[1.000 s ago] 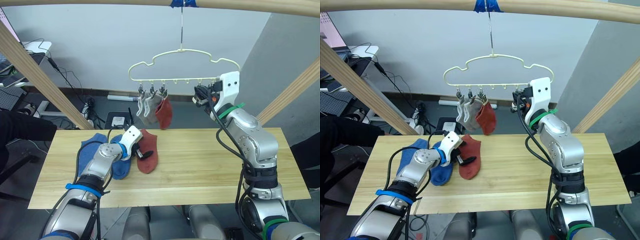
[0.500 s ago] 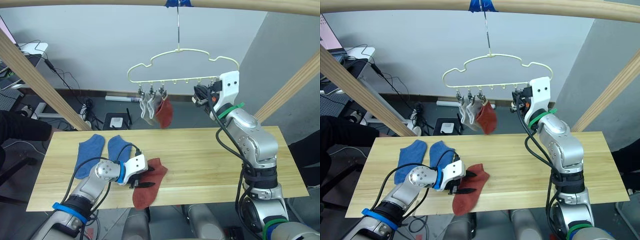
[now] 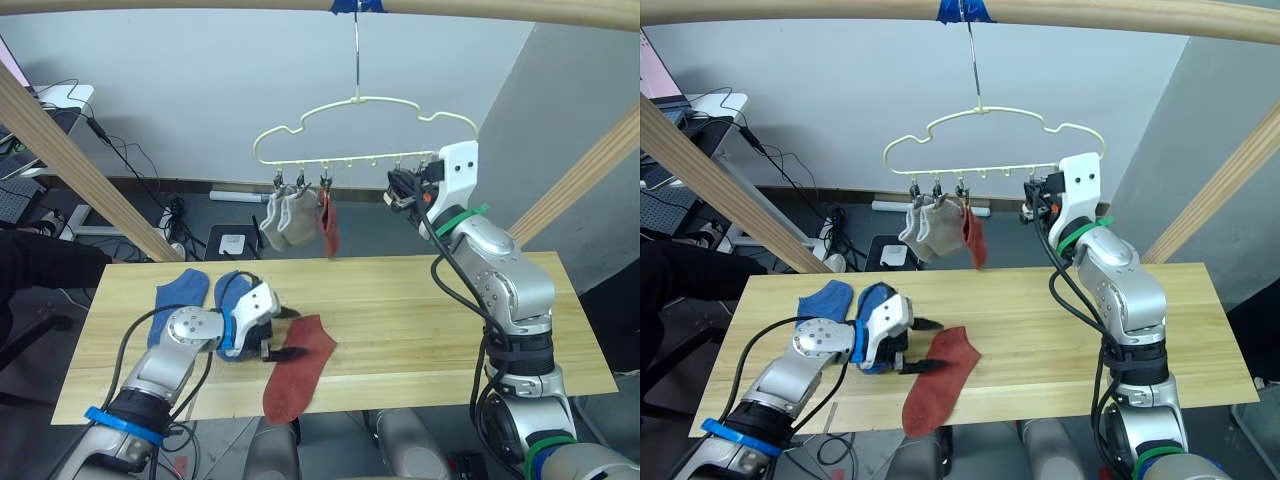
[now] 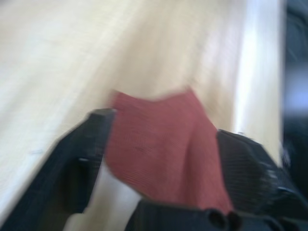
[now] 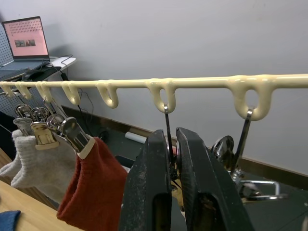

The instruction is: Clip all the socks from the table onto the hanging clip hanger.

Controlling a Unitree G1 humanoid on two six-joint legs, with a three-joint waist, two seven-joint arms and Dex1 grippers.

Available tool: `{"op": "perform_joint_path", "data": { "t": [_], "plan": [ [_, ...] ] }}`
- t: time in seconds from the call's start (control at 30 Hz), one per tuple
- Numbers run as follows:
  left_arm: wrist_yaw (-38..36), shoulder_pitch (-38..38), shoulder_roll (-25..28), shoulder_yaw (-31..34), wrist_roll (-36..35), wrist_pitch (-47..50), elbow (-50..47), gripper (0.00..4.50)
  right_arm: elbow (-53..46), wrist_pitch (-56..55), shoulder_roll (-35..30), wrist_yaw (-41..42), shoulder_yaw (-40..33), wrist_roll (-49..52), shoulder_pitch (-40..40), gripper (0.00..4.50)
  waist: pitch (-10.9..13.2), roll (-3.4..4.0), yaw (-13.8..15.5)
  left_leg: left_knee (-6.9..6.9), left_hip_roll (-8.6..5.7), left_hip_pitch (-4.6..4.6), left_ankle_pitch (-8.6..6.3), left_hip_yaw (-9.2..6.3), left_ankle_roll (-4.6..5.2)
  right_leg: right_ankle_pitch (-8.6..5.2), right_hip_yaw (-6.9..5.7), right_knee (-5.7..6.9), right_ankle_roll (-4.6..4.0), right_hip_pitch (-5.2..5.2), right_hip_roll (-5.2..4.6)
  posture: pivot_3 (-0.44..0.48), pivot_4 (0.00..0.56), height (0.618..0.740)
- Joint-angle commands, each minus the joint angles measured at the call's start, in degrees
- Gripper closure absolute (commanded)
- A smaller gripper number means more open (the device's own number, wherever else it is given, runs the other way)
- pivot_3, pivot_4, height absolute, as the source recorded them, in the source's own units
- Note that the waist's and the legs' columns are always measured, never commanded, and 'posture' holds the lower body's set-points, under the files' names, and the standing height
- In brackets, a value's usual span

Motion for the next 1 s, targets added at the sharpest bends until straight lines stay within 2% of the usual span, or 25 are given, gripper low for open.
{"op": "perform_joint_path", "data": {
  "t": [0.03, 0.17, 0.3, 0.57, 0.8, 0.83, 0.9, 1.0],
  "plan": [
    [7.91, 3.22, -2.88, 0.12, 1.14, 8.28, -7.85, 0.04, -0.56, -0.79, -0.47, -0.27, -1.05, 0.16, -0.24, 4.5, 0.0, 0.0, -0.05, 0.0, 0.0, 0.0, 0.0, 0.0, 0.0, -0.01, 0.0, -0.01, 0.02, 0.01, 0.0, -0.136, 0.277, 0.74],
    [14.99, 3.81, -7.06, -1.1, 4.2, 11.05, -8.48, 0.04, -0.37, -1.02, -0.52, -0.37, -1.02, 0.12, -0.2, 4.5, 0.01, -0.01, 0.13, 0.03, -0.01, -0.01, 0.0, -0.04, 0.0, 0.0, -0.04, 0.0, 0.03, 0.01, 0.0, -0.135, 0.278, 0.74],
    [18.28, 3.89, -10.52, -3.37, 5.69, 14.02, -7.35, 0.04, -0.18, -1.02, -0.67, -0.27, -1.05, 0.16, -0.37, 4.5, 0.01, -0.01, 0.1, 0.04, -0.02, 0.04, 0.01, -0.01, 0.0, 0.01, -0.01, 0.02, 0.04, 0.02, 0.0, -0.141, 0.276, 0.74],
    [19.19, 5.25, -9.23, -7.24, 9.55, 13.56, -4.2, 0.04, -0.05, -1.04, -1.06, -0.39, -1.19, 0.1, -0.63, 4.5, 0.01, -0.01, 0.05, 0.01, -0.02, 0.04, 0.0, -0.01, 0.0, 0.01, 0.0, 0.01, 0.04, 0.03, 0.0, -0.153, 0.277, 0.74],
    [17.62, 5.1, -6.87, -7.07, 9.68, 11.07, -0.81, 0.04, -0.04, -0.98, -1.14, -0.53, -1.44, 0.15, -0.66, 4.5, 0.0, 0.0, -0.28, 0.01, -0.02, 0.12, 0.0, 0.0, 0.0, 0.01, 0.01, 0.02, 0.04, 0.07, 0.01, -0.153, 0.277, 0.74],
    [17.57, 5.11, -6.83, -7.01, 9.65, 10.73, -0.58, 0.43, -0.03, -1.01, -1.12, -0.53, -1.45, 0.16, -0.66, 4.5, 0.0, 0.0, -0.33, 0.02, -0.02, 0.13, 0.0, 0.01, 0.0, 0.01, 0.02, 0.02, 0.04, 0.08, 0.01, -0.152, 0.274, 0.74],
    [17.1, 5.19, -6.53, -6.79, 9.43, 9.75, -0.22, 0.85, -0.02, -1.08, -1.14, -0.48, -1.42, 0.14, -0.58, 4.5, 0.0, 0.0, -0.38, 0.02, -0.02, 0.14, 0.0, 0.02, 0.0, 0.01, 0.02, 0.02, 0.04, 0.09, 0.0, -0.152, 0.274, 0.74],
    [16.71, 5.4, -6.16, -6.2, 8.87, 8.67, 0.15, 1.75, -0.02, -1.09, -1.14, -0.42, -1.4, 0.17, -0.6, 4.5, 0.0, 0.0, -0.51, 0.01, -0.02, 0.14, 0.0, 0.02, 0.0, 0.01, 0.02, 0.02, 0.04, 0.09, 0.0, -0.152, 0.274, 0.74]
  ]
}}
